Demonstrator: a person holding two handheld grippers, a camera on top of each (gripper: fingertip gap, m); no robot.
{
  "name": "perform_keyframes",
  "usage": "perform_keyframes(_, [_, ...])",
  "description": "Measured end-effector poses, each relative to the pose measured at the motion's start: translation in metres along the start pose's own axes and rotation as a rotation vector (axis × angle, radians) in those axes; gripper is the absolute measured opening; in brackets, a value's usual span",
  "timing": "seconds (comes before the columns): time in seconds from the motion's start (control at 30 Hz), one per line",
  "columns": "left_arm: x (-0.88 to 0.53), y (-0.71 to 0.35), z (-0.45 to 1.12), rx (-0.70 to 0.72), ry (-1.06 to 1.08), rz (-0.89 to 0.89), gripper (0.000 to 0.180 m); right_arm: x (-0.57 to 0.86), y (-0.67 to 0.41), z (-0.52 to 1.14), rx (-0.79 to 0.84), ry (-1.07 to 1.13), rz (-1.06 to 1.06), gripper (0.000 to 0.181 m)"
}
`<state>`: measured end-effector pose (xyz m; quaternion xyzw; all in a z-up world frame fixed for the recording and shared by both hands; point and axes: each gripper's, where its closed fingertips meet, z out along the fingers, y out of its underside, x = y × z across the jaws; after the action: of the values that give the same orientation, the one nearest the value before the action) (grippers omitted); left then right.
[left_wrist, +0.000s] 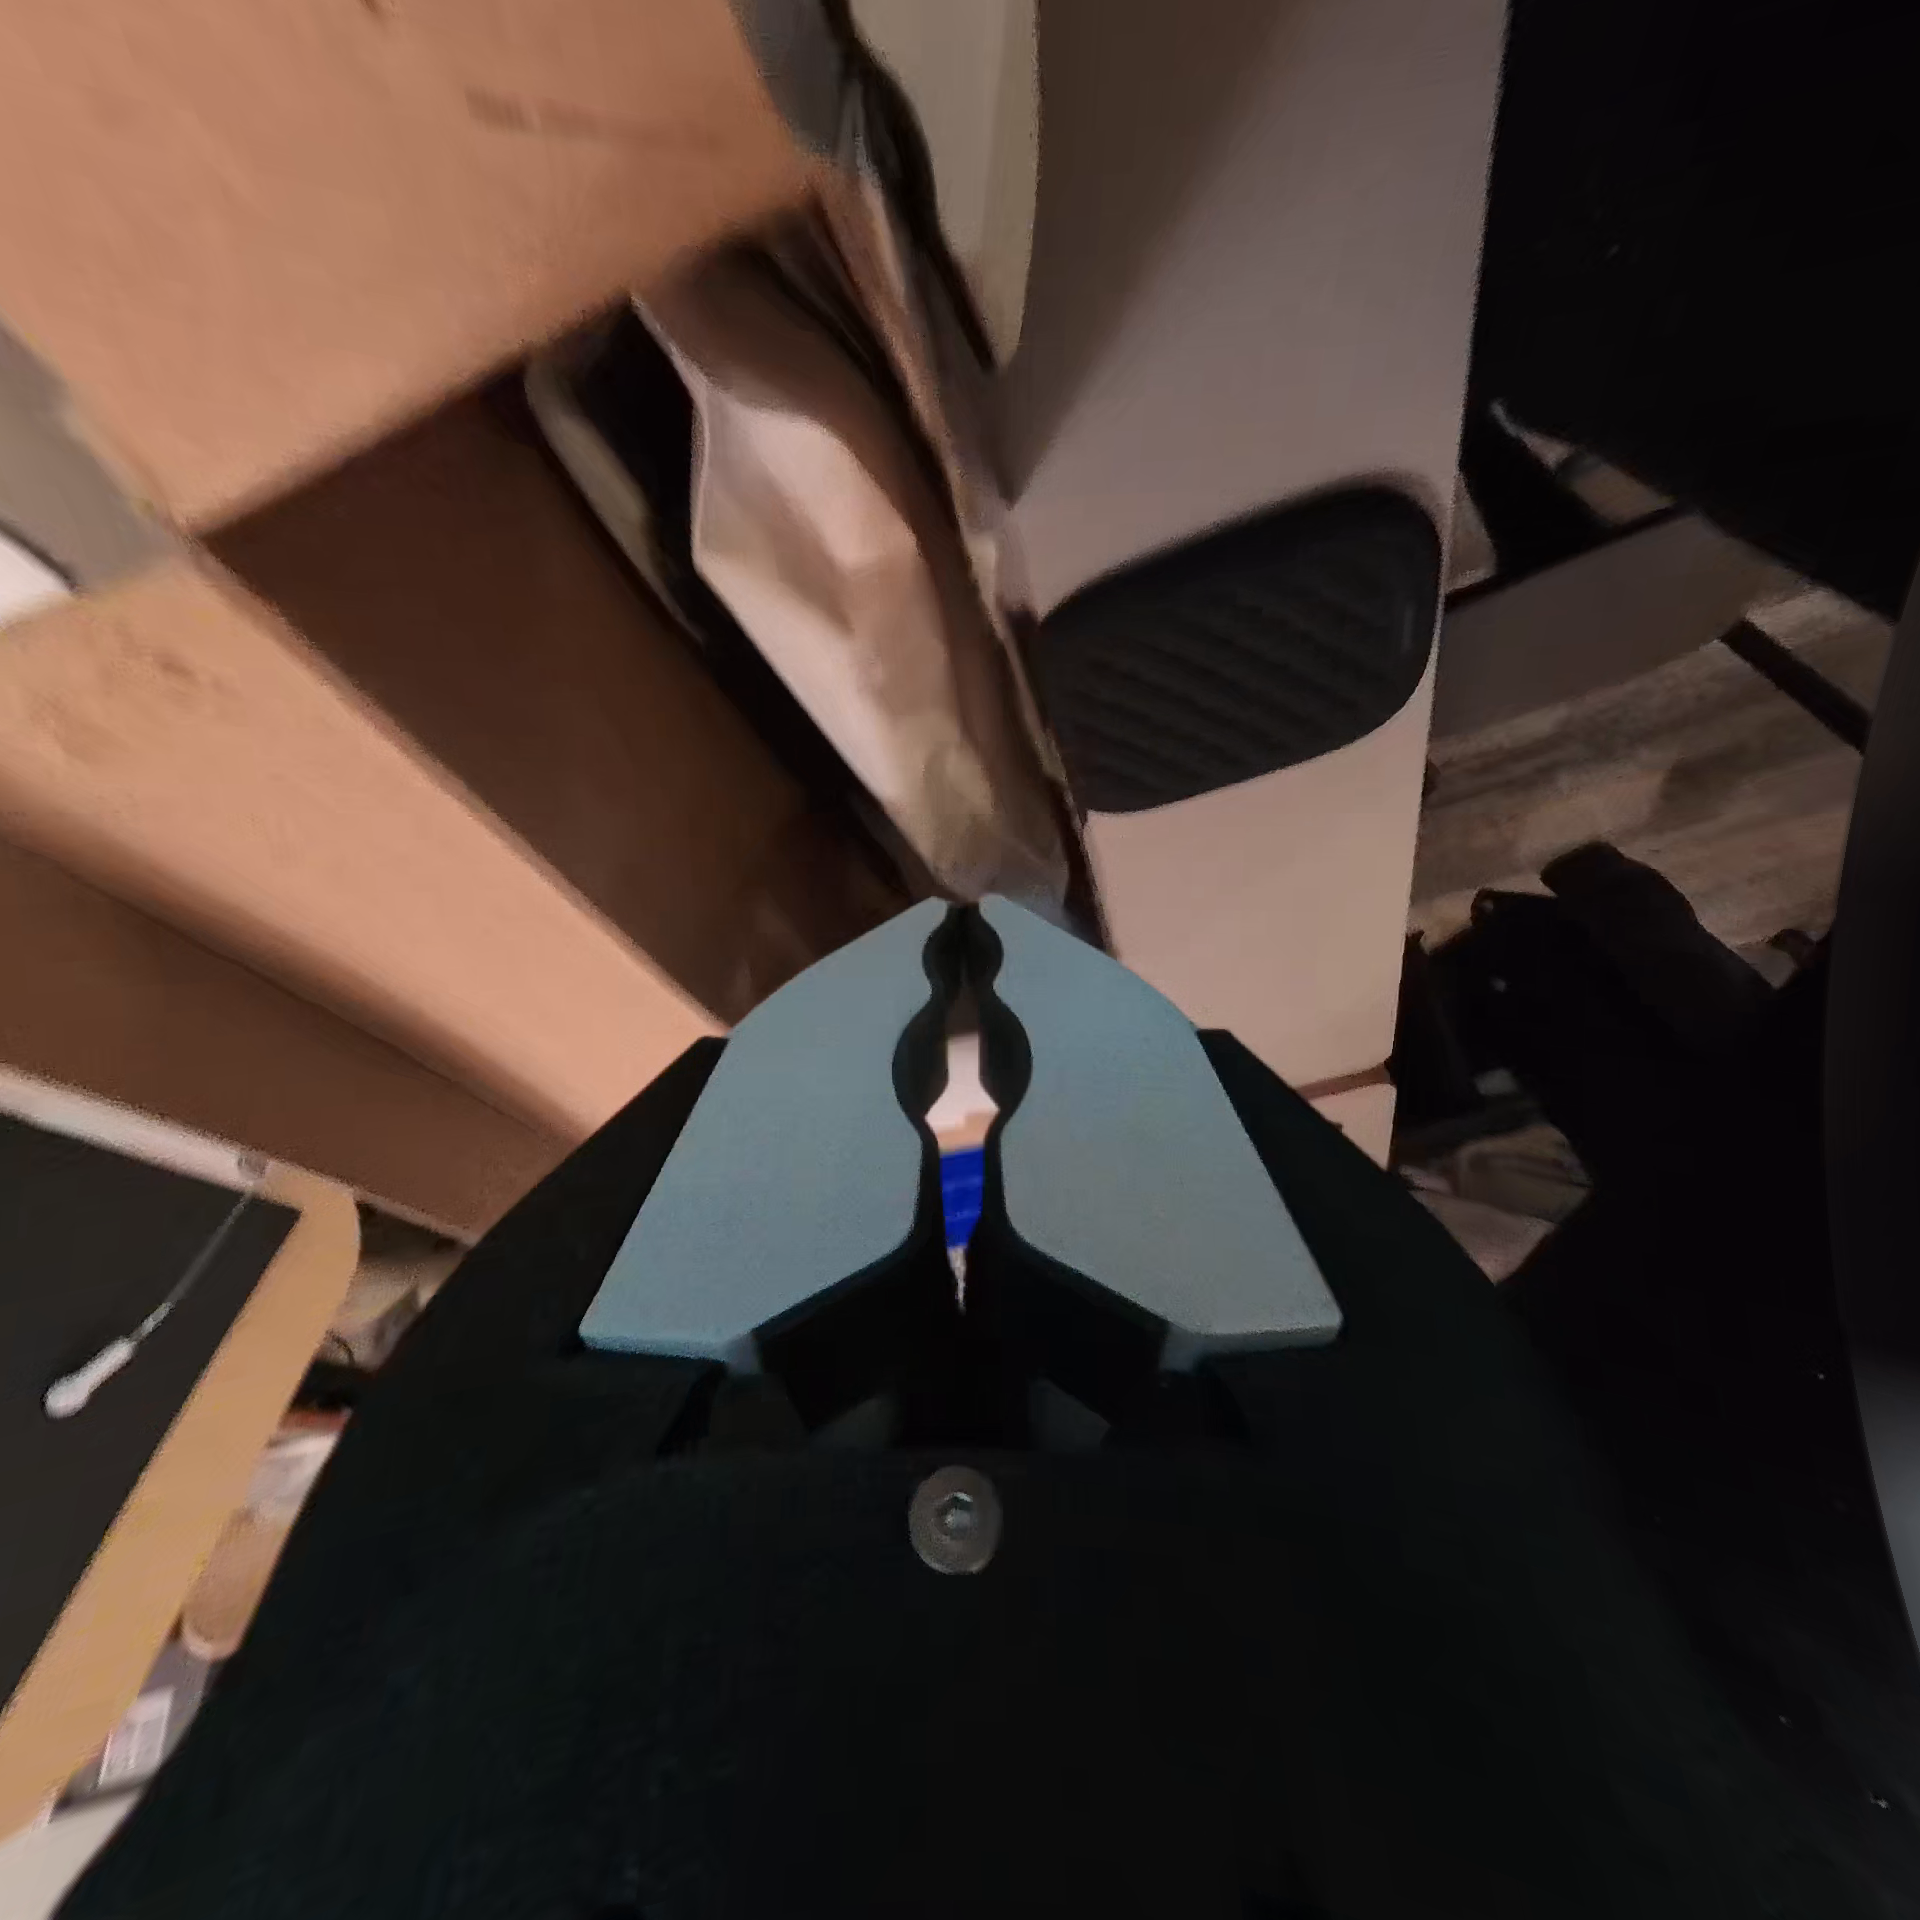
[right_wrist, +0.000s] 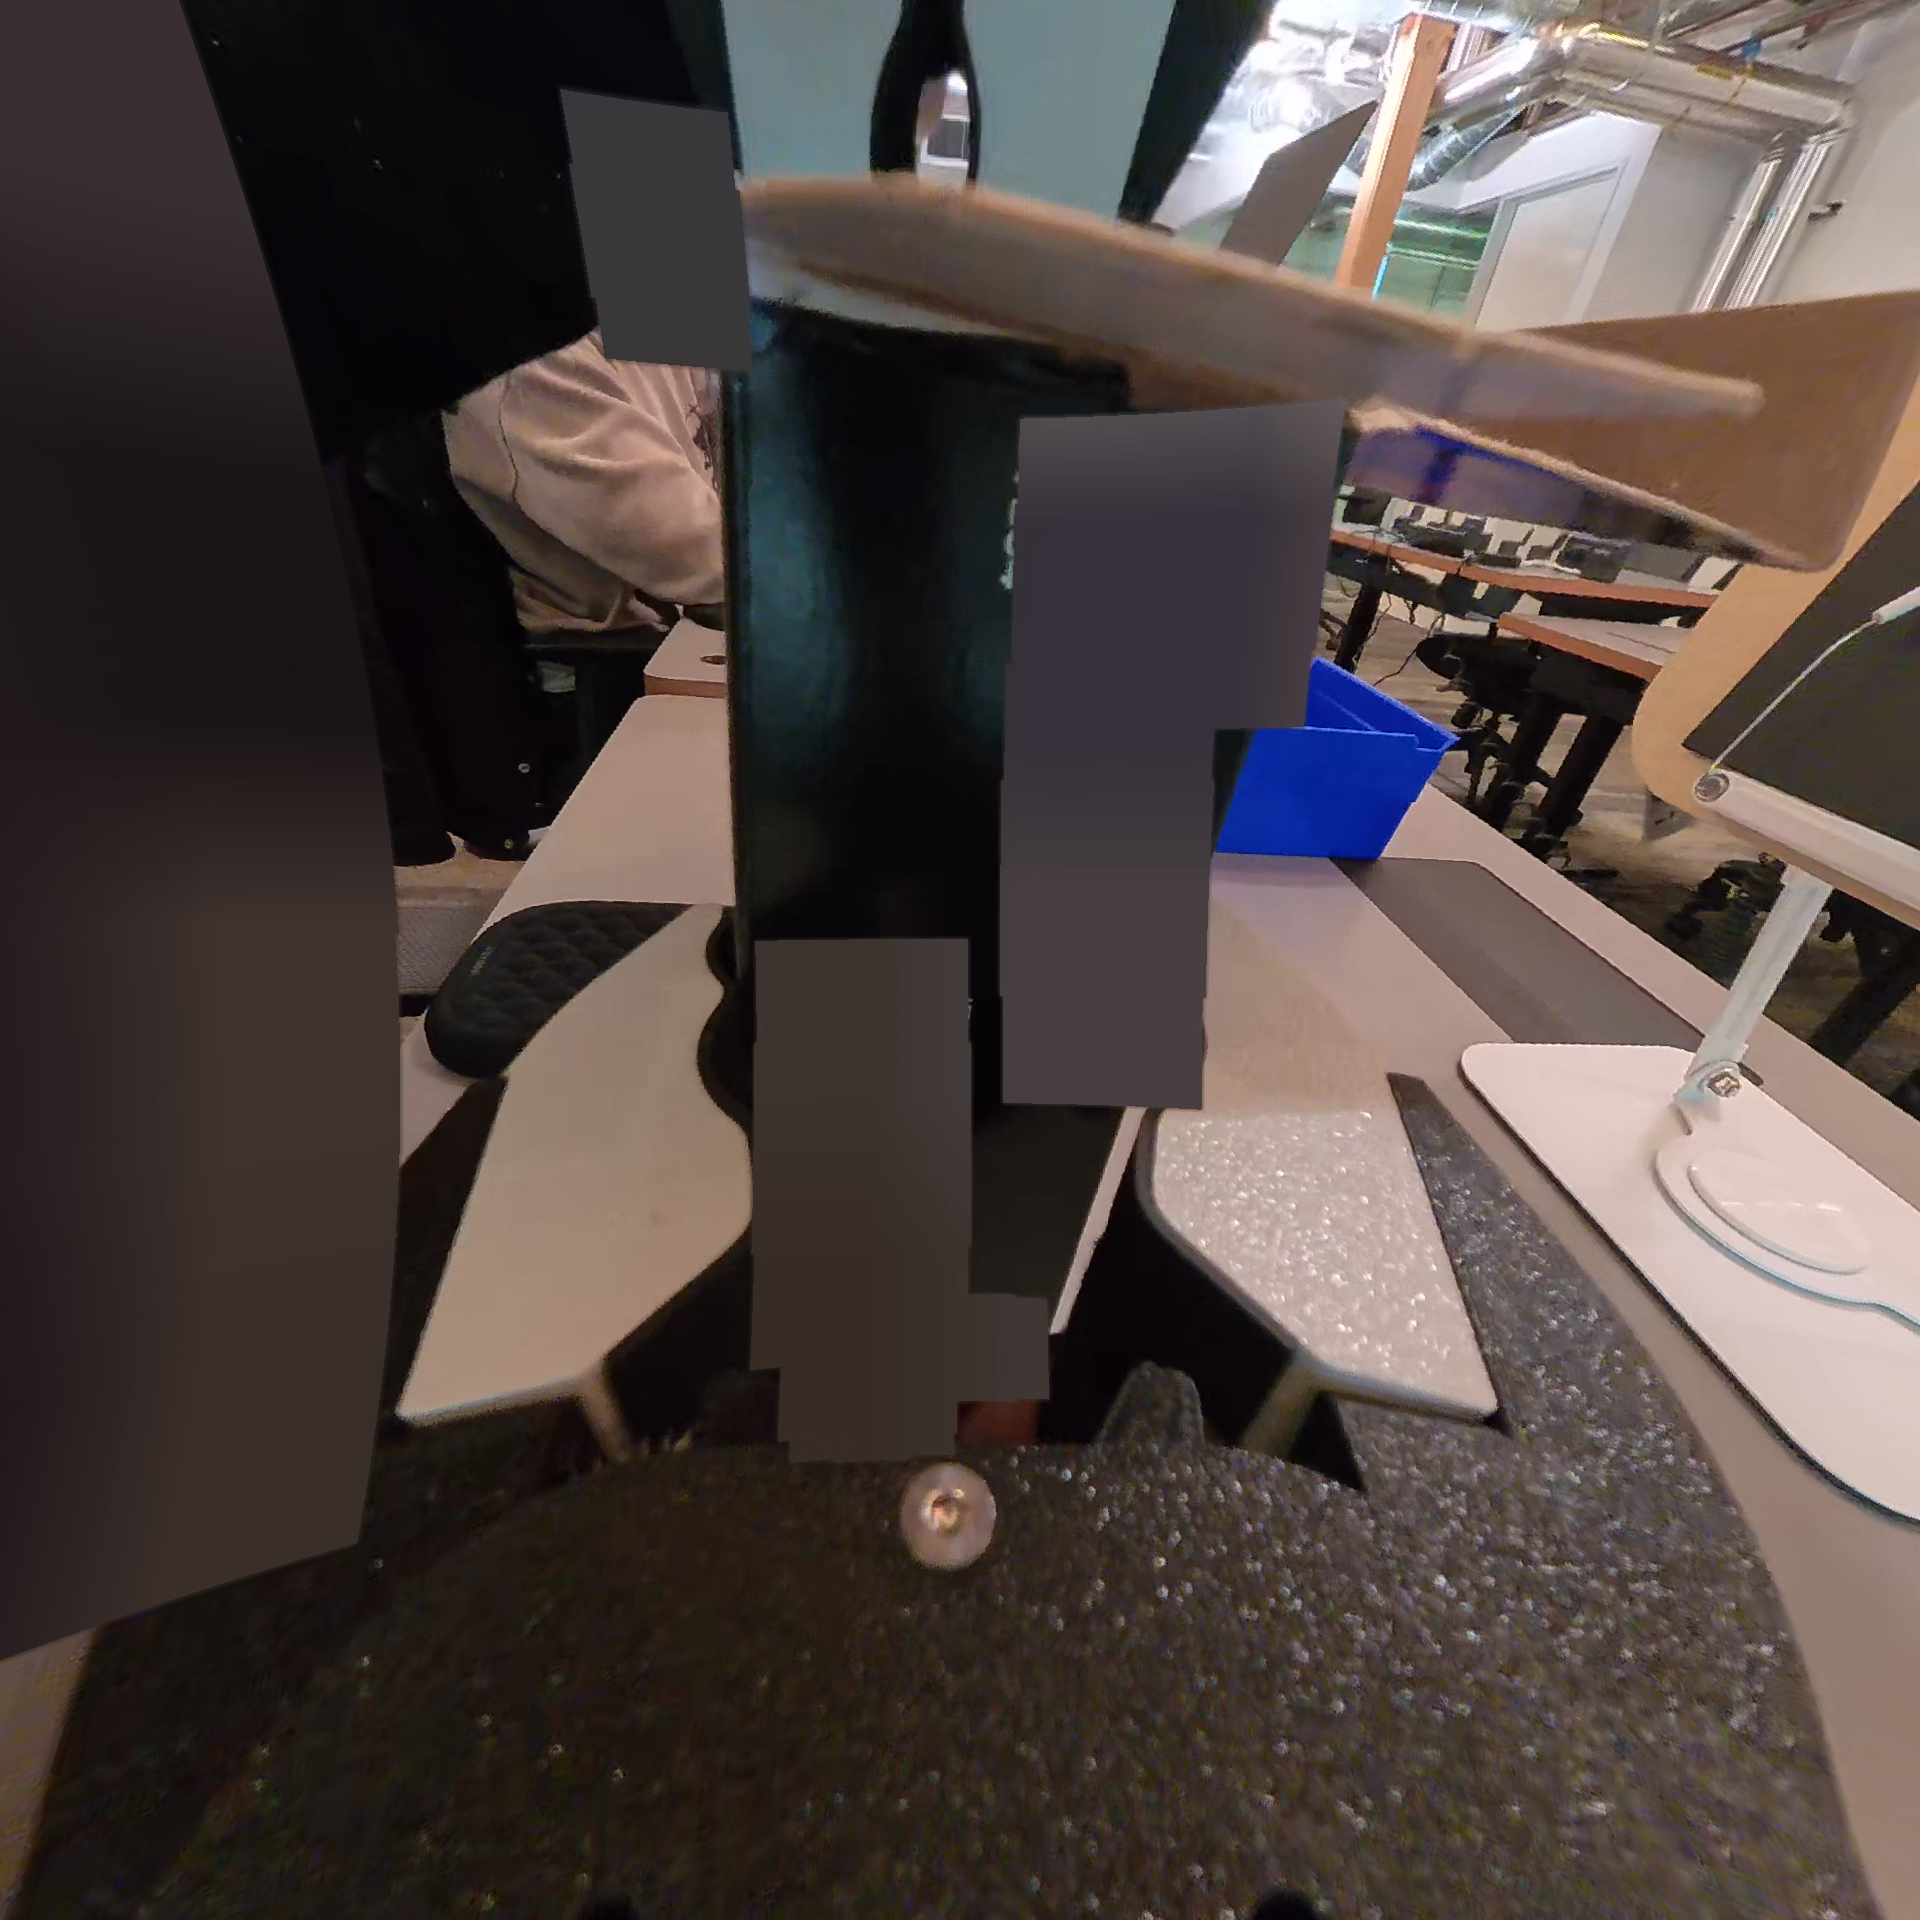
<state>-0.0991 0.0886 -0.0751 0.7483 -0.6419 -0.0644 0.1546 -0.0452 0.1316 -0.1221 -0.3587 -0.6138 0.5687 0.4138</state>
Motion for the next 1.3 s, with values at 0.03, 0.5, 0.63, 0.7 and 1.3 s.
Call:
perform_keyframes(0.03, [0.002, 0.007, -0.002, -0.019, -0.005, -0.017, 0.0, 0.0, 0.0, 0.0, 0.005, 0.0, 0.001, 0.074])
perform_keyframes(0.5, [0.004, 0.046, -0.032, 0.71, -0.386, -0.077, 0.0, 0.0, 0.0, -0.001, 0.018, -0.007, -0.002, 0.074])
perform_keyframes(0.63, [0.001, 0.048, -0.022, 0.822, -0.472, -0.076, 0.0, -0.001, 0.0, -0.001, 0.014, -0.008, -0.007, 0.074])
perform_keyframes(0.7, [0.002, 0.048, -0.022, 0.913, -0.482, -0.092, 0.0, -0.001, 0.0, 0.0, 0.015, -0.008, -0.007, 0.074])
perform_keyframes(1.3, [0.015, 0.061, -0.017, 1.45, -0.441, -0.121, 0.0, -0.003, -0.001, 0.001, 0.011, -0.02, -0.012, 0.074])
